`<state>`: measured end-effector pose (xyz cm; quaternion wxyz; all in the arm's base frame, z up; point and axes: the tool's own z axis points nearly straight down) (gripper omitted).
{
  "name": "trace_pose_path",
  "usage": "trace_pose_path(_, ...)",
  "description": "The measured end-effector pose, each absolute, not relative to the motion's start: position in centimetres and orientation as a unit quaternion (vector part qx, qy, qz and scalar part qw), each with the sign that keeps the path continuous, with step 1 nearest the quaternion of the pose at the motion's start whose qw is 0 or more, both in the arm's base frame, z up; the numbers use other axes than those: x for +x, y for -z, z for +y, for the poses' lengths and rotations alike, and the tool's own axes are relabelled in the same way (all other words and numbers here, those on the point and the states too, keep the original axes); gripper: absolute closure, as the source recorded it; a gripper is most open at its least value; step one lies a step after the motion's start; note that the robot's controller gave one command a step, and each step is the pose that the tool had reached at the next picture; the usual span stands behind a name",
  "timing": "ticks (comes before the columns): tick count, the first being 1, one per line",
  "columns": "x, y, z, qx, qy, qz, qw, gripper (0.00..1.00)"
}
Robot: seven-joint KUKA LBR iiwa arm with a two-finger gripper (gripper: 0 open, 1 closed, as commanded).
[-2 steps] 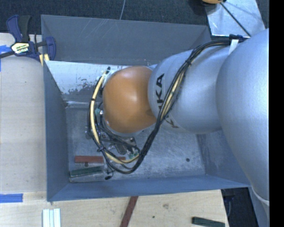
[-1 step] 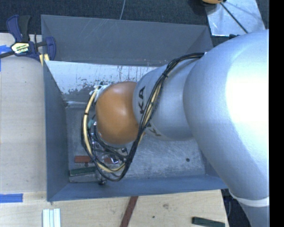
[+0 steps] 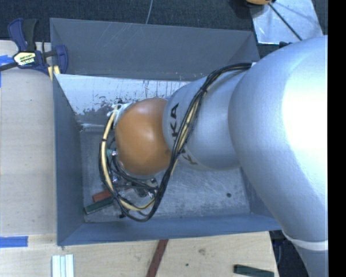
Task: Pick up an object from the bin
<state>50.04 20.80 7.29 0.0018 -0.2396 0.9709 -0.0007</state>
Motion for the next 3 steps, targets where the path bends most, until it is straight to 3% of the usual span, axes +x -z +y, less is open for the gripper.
trace_pose_path(3, 50.09, -8.25, 20.82, -0.239, 0.000, 0.971, 0.004, 1.00)
